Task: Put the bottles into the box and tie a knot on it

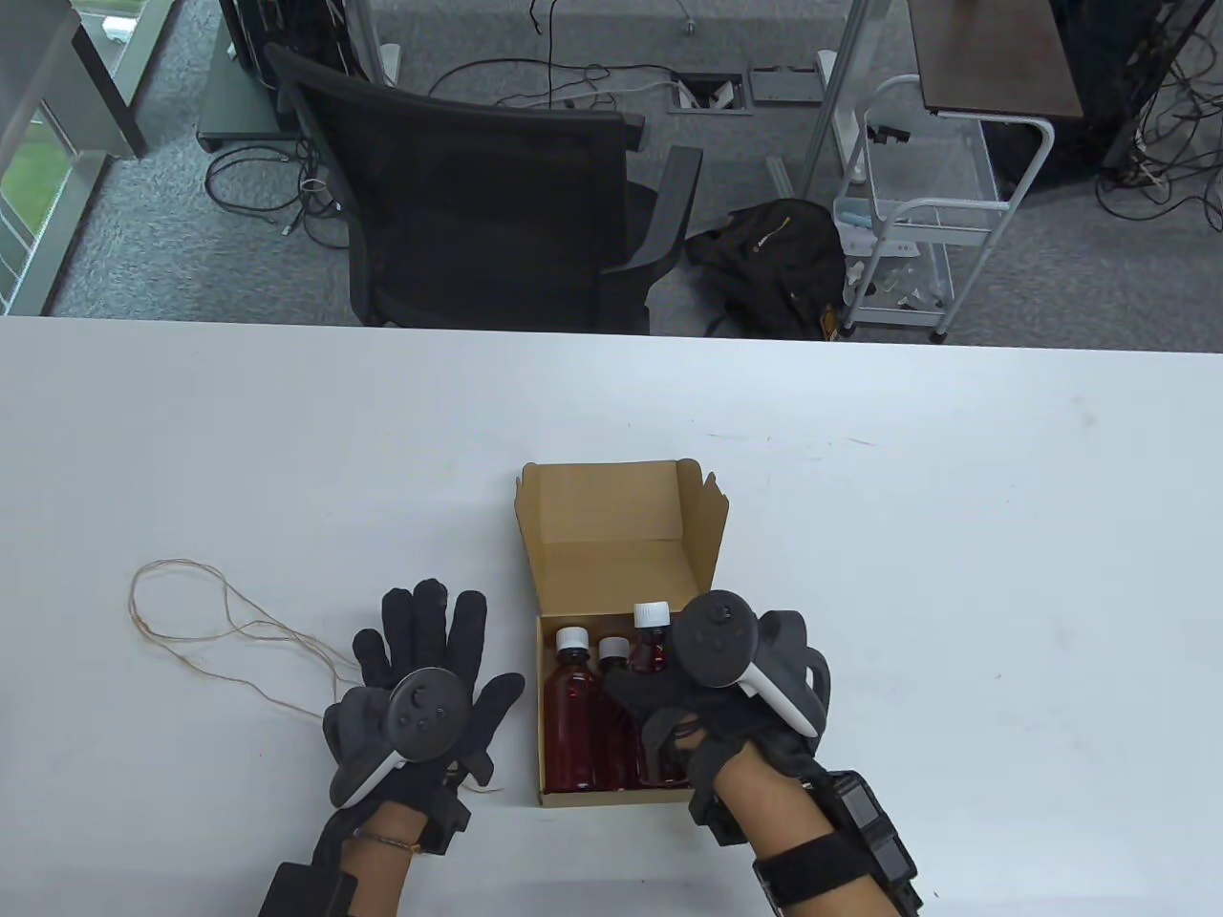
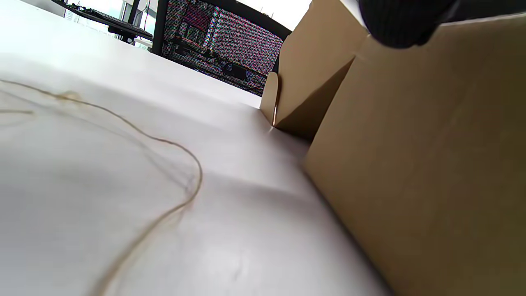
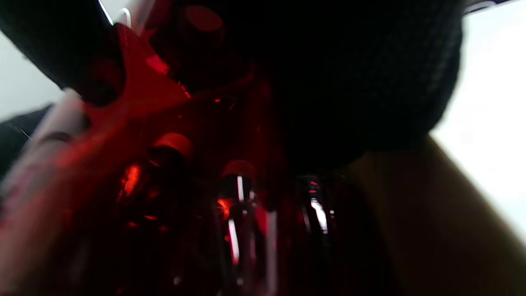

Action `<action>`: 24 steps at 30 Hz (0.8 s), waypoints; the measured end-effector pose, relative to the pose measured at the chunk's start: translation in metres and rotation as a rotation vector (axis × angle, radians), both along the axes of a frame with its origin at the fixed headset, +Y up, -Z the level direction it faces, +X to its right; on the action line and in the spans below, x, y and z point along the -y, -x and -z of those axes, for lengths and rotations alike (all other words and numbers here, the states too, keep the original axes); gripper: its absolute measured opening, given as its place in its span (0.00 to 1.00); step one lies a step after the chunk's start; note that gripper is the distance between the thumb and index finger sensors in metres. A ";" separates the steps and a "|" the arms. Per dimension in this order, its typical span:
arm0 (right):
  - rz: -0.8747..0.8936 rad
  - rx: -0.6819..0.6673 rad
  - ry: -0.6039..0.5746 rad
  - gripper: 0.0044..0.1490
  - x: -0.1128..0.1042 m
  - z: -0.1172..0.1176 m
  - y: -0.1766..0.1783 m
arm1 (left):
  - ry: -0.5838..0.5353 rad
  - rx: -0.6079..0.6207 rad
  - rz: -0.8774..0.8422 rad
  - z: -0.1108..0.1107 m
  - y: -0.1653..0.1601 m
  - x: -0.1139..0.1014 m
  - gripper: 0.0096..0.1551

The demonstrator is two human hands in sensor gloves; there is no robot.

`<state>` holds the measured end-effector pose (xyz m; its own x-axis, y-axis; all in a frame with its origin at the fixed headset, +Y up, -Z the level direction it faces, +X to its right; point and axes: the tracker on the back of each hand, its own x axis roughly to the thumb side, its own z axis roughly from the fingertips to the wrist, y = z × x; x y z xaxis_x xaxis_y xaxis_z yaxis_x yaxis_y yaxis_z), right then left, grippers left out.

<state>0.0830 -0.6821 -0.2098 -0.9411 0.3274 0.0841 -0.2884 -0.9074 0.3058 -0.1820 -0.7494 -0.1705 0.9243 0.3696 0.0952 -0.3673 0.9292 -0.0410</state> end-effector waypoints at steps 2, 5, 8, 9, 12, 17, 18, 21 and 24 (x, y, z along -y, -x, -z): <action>-0.042 0.015 0.033 0.59 0.002 0.001 0.006 | 0.002 0.001 0.001 0.000 0.000 0.000 0.58; -0.099 -0.005 0.073 0.58 0.005 0.002 0.014 | 0.002 0.003 0.003 0.000 0.000 0.000 0.58; -0.147 -0.006 0.056 0.52 0.005 0.001 0.017 | -0.001 0.005 0.003 0.000 0.000 0.000 0.58; -0.150 -0.005 0.054 0.52 0.005 0.001 0.017 | -0.001 0.005 0.003 0.000 0.000 0.000 0.58; -0.140 0.010 0.080 0.51 0.005 0.001 0.012 | -0.001 0.007 0.005 0.000 -0.001 0.000 0.58; -0.045 0.019 -0.026 0.50 -0.008 -0.006 -0.004 | -0.002 0.008 -0.002 0.000 -0.001 0.001 0.58; -0.024 0.020 -0.097 0.49 -0.012 -0.007 -0.010 | -0.003 0.009 -0.003 0.000 -0.001 0.001 0.58; 0.059 0.051 -0.259 0.49 -0.019 -0.012 -0.033 | -0.008 0.013 -0.030 0.000 -0.001 0.001 0.58; 0.127 0.069 -0.378 0.52 -0.012 -0.017 -0.058 | -0.003 0.016 -0.095 0.000 0.000 0.000 0.58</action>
<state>0.1414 -0.6703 -0.1933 -0.9029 0.3994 0.1591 -0.4134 -0.9081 -0.0668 -0.1819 -0.7494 -0.1708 0.8834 0.4553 0.1113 -0.4531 0.8903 -0.0452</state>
